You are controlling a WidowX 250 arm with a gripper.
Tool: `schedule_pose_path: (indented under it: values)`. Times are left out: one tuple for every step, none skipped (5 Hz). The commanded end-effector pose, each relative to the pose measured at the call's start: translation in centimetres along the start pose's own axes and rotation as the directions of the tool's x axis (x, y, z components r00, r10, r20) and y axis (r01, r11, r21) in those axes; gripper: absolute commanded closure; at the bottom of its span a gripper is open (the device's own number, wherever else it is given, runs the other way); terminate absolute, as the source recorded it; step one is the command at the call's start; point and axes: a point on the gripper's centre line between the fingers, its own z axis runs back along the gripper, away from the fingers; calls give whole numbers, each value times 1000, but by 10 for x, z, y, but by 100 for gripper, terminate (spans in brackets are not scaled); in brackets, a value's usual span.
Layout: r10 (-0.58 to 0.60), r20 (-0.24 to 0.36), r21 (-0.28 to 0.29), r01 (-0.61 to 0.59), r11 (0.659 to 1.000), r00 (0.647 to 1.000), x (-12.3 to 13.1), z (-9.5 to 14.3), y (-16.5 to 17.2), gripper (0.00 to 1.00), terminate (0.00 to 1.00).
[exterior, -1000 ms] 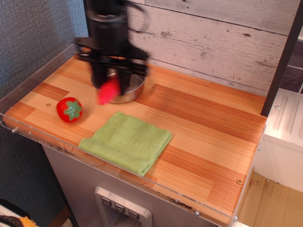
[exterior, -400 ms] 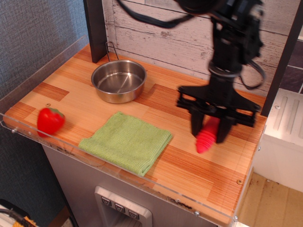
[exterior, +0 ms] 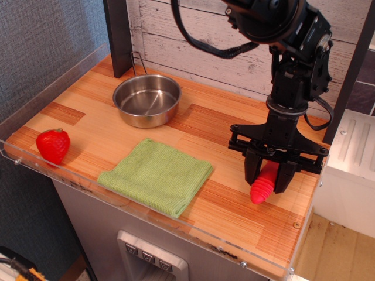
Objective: PICK UP THE SPOON AND PUT ANOTHER SIDE OF THE TABLE
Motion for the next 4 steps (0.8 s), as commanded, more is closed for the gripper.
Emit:
schedule_pose_path:
  values:
    - [-13,3,18,13,1000,1000,0,11,14,0,0]
    - [-21,50,-29,22,999,999,-5,31,11,0,0]
    - [19,157,-88,-5,996,987,-19,79,24,0,0]
    - [24,259,-93,0,996,965,-40,120,60,0,0]
